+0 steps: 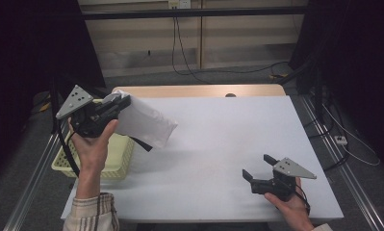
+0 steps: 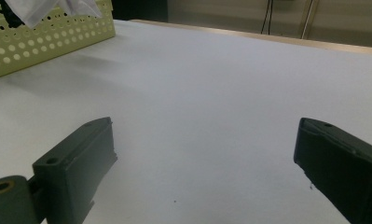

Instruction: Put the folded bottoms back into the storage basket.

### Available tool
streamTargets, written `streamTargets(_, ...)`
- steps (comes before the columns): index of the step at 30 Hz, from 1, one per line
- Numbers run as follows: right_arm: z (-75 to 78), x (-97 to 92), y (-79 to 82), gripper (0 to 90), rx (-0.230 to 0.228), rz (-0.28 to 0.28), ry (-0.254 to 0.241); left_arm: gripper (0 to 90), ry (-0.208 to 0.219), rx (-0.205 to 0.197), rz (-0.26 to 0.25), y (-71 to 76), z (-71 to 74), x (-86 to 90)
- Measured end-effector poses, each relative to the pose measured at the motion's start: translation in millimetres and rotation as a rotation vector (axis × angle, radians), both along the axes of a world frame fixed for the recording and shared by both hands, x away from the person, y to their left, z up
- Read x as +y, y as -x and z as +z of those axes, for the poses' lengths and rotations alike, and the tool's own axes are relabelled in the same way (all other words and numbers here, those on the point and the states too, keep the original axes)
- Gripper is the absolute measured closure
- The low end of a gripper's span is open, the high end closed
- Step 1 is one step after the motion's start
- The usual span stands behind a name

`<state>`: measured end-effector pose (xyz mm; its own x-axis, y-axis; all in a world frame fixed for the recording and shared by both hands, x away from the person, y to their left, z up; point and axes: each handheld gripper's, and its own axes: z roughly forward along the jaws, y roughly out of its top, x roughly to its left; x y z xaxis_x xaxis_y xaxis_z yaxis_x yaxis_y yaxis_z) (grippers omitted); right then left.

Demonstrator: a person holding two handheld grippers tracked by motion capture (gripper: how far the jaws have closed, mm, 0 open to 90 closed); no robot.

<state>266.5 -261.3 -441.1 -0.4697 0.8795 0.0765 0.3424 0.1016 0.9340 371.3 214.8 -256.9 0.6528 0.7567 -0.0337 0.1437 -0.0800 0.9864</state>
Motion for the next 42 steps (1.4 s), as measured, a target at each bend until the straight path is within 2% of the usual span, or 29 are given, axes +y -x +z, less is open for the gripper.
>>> streamTargets(12,0.1,-0.6,0.4,5.3,-0.001,0.000,-0.001,86.9,0.039,-0.057,0.030,15.7,16.3,23.2)
streamTargets(22,0.3,-0.7,0.6,5.3,-0.001,0.000,-0.001,86.9,0.076,-0.087,0.053,25.6,24.5,37.4)
streamTargets(24,0.2,-0.6,0.6,5.3,-0.001,0.001,-0.001,86.9,0.072,-0.090,0.062,26.8,25.4,41.3)
streamTargets(32,0.1,-0.4,0.7,5.3,-0.001,0.000,-0.002,86.9,0.112,-0.095,0.094,30.3,27.3,57.3)
streamTargets(34,0.1,-0.4,0.7,5.3,-0.001,0.000,-0.002,86.9,0.110,-0.095,0.103,30.7,27.3,62.4)
streamTargets(42,0.2,-0.3,0.7,5.3,-0.002,0.001,0.000,86.9,0.143,-0.072,0.131,29.0,23.6,80.0)
